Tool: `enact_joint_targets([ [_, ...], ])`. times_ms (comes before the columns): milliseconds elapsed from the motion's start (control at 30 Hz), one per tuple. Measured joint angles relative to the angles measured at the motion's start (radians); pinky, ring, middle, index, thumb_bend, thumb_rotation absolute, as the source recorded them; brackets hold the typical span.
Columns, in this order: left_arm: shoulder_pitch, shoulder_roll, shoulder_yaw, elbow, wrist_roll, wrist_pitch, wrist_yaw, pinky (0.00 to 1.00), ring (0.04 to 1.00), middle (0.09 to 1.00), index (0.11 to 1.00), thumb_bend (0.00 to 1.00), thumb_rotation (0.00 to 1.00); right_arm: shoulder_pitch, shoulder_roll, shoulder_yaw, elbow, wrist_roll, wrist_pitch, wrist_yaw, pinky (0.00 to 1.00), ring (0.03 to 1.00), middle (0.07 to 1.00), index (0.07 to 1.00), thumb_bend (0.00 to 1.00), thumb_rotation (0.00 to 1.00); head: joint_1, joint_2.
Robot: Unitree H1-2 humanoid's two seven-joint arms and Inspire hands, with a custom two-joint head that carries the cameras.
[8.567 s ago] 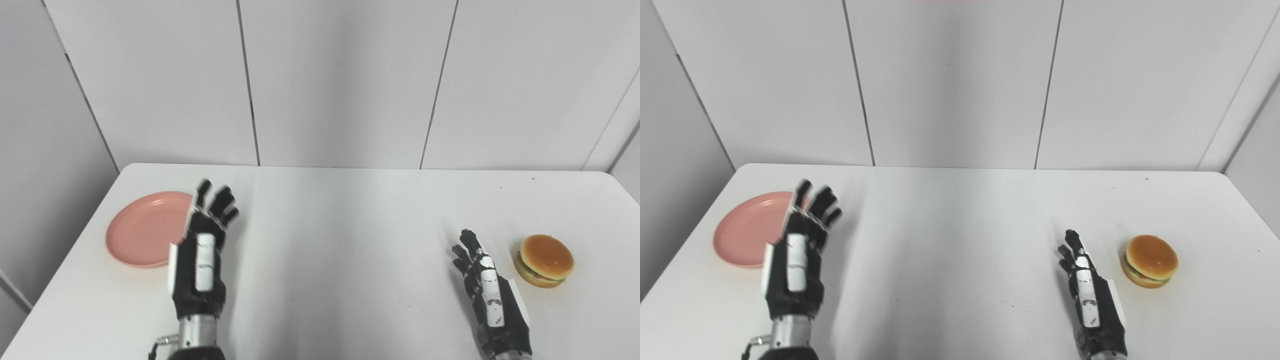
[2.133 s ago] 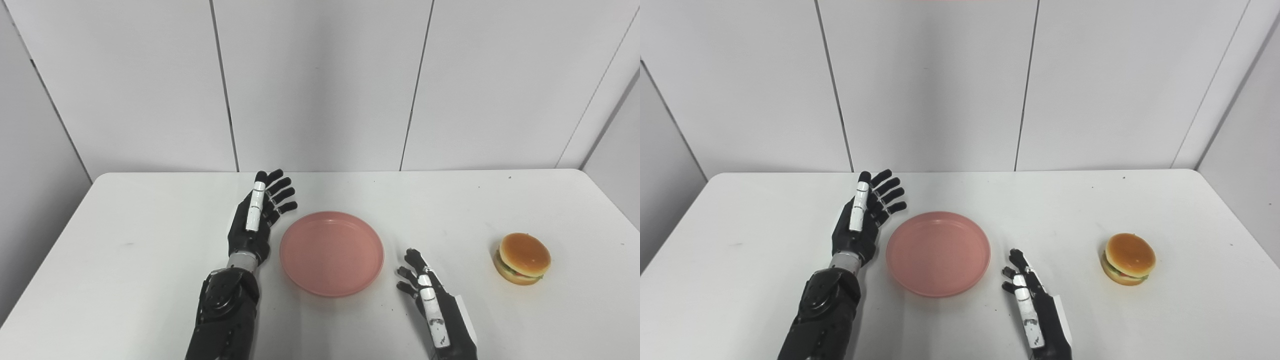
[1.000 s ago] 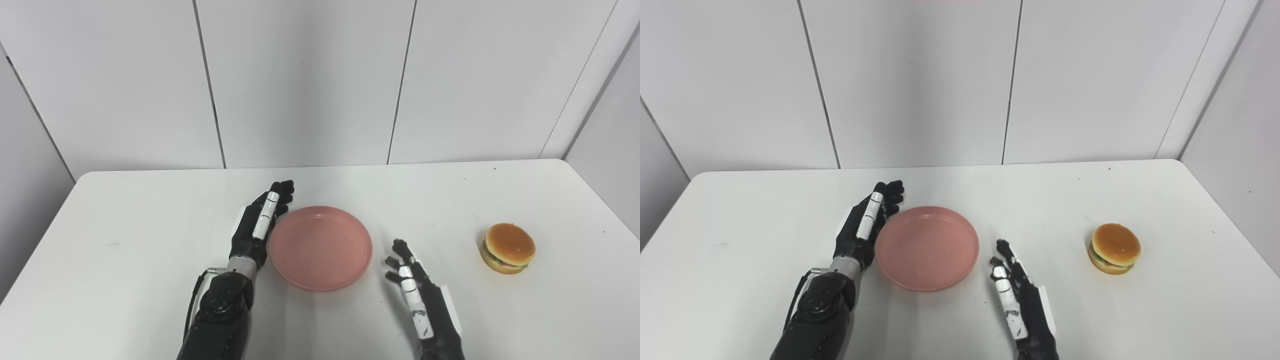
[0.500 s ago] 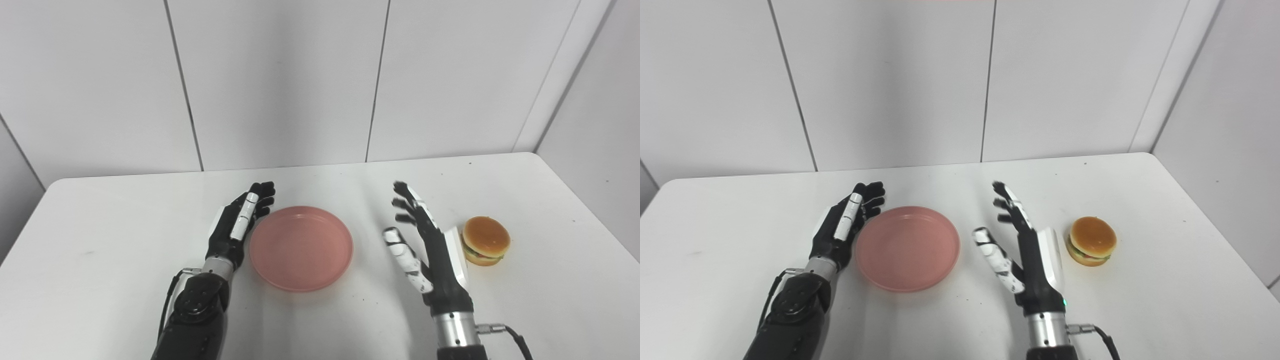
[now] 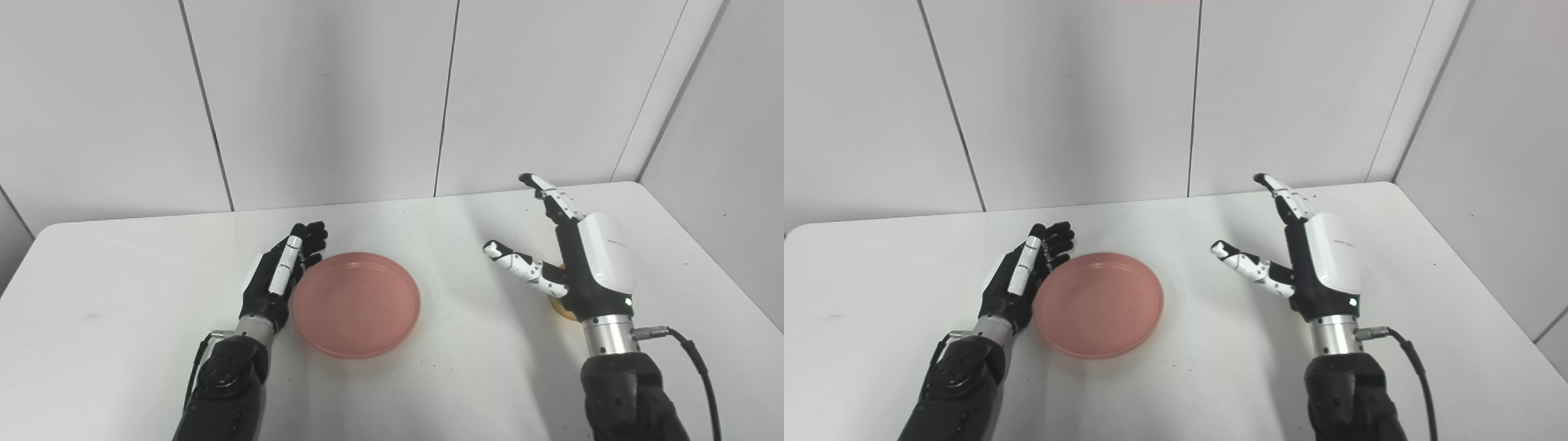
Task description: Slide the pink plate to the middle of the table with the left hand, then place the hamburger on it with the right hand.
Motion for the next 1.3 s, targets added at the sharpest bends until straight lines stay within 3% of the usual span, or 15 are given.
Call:
enact_joint_targets([
  [200, -0.001, -0.004, 0.001, 0.0, 0.0, -0.003, 0.0, 0.83, 0.842, 0.813, 0.737, 0.74, 0.86, -0.003, -0.107, 0.003, 0.068, -0.077, 0.018, 0.013, 0.81, 0.828, 0.831, 0.791, 0.76, 0.94, 0.003, 0.0],
  [467, -0.001, -0.003, 0.009, -0.004, -0.022, 0.004, -0.006, 0.84, 0.846, 0.818, 0.74, 0.73, 0.86, 0.004, -0.162, 0.016, 0.128, -0.126, 0.029, 0.046, 0.81, 0.833, 0.832, 0.771, 0.74, 0.84, -0.006, 0.003],
  [767, -0.001, -0.002, 0.015, -0.005, -0.027, 0.007, -0.019, 0.84, 0.843, 0.812, 0.74, 0.73, 0.85, 0.019, -0.178, 0.01, 0.201, -0.125, 0.068, 0.06, 0.79, 0.823, 0.836, 0.767, 0.73, 0.82, -0.011, 0.008],
  [1033, -0.001, -0.002, 0.017, -0.006, -0.03, 0.009, -0.019, 0.82, 0.834, 0.808, 0.736, 0.74, 0.85, 0.025, -0.19, 0.037, 0.298, -0.139, 0.069, 0.047, 0.79, 0.827, 0.833, 0.76, 0.71, 0.73, -0.008, 0.011],
  [1200, -0.001, -0.002, 0.017, -0.007, -0.029, 0.009, -0.019, 0.83, 0.843, 0.814, 0.737, 0.73, 0.86, 0.011, -0.195, 0.061, 0.386, -0.153, 0.069, 0.01, 0.76, 0.809, 0.828, 0.756, 0.72, 0.74, -0.008, 0.012],
  [1300, -0.001, -0.001, 0.015, -0.007, -0.029, 0.01, -0.02, 0.83, 0.841, 0.812, 0.728, 0.73, 0.86, -0.015, -0.203, 0.079, 0.449, -0.159, 0.068, -0.035, 0.74, 0.797, 0.825, 0.758, 0.75, 0.8, -0.003, 0.012],
])
